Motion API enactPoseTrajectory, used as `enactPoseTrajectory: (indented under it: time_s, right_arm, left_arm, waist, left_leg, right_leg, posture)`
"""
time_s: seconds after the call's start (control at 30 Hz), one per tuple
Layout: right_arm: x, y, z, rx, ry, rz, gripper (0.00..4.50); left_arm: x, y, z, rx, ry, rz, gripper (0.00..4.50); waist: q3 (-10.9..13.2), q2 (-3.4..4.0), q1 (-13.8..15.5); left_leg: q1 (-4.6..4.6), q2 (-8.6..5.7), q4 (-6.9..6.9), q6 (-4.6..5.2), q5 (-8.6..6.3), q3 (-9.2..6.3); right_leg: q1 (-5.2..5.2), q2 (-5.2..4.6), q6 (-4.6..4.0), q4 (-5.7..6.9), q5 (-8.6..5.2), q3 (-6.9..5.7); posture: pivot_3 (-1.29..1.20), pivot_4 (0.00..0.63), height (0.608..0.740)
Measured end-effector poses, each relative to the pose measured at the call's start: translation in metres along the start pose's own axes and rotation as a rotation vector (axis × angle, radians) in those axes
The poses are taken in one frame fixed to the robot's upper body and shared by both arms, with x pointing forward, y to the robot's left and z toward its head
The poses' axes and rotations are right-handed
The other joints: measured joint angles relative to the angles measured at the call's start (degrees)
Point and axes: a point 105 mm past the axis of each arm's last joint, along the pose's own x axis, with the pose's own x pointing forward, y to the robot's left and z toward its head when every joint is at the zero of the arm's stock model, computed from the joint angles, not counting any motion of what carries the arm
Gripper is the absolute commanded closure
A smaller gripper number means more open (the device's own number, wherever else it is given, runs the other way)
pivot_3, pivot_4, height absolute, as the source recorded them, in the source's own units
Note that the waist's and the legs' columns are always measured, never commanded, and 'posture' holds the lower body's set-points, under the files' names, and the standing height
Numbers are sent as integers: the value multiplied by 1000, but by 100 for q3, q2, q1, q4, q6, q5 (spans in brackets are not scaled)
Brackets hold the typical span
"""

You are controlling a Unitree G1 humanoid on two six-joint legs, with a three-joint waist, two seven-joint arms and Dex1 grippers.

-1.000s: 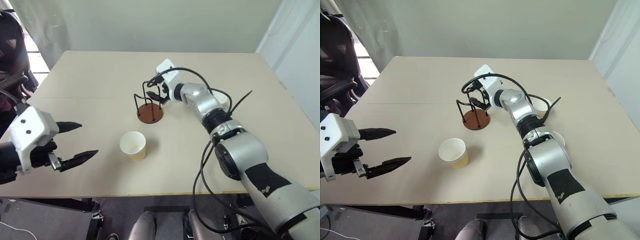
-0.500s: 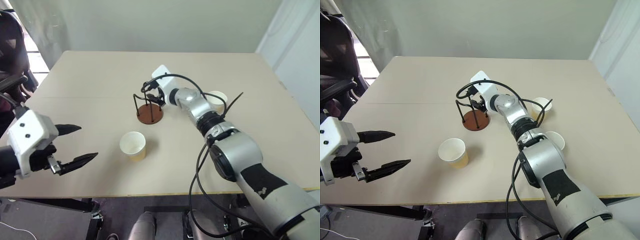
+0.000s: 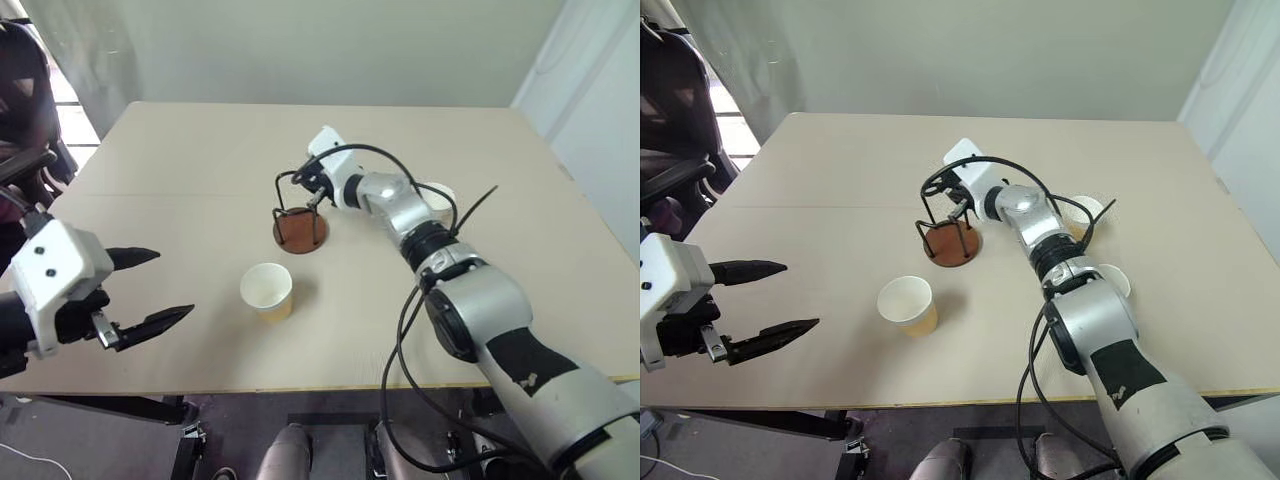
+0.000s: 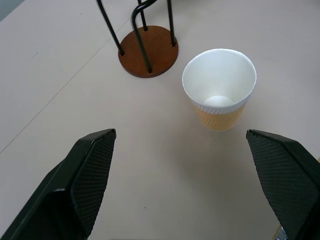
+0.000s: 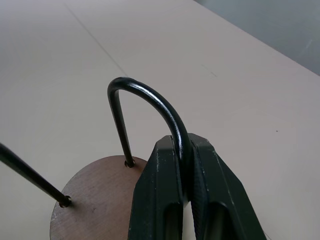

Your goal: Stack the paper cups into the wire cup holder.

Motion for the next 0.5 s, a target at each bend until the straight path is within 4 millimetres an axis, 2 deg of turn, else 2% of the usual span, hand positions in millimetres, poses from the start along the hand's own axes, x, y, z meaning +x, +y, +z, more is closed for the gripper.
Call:
enactPoseTrajectory:
  time_s: [0.1,0.17,0.3,0.4,0.5]
  right_arm:
    - [-21,-12,-5,-29,26,55,4470]
    - [-43,-29,-5,-46,57,61,4470]
    - [-81,-51,9,-63,104,53,4470]
    - [-100,-45,11,-35,143,100,4470]
    - [-112,-24,-8,67,215,184,4470]
  left_arm:
    - [1,2,0,1,-6,-6,0]
    - [4,5,0,-2,-9,-21,0]
    - [13,9,3,17,-26,-65,0]
    - [22,13,5,25,-47,-94,0]
    - [30,15,6,29,-64,-120,0]
  waist:
    - [0,0,34]
    - [0,-1,58]
    - [0,-1,51]
    - [-1,-3,22]
    - [-1,-4,4]
  left_leg:
    - [-3,0,4,0,0,-2]
    - [-4,0,6,-3,2,-3]
    - [2,10,4,-14,8,-4]
    - [14,29,2,-21,13,-5]
    - [18,54,3,-34,20,-3]
  right_leg:
    - [3,0,0,-1,0,-8]
    - [4,-1,0,0,1,-14]
    - [5,3,-5,3,4,-25]
    - [13,20,-11,4,7,-32]
    - [17,43,-25,3,15,-35]
  posture:
    - [0,150,740]
    - [0,150,740]
    - [0,150,740]
    - [0,150,740]
    - [0,150,740]
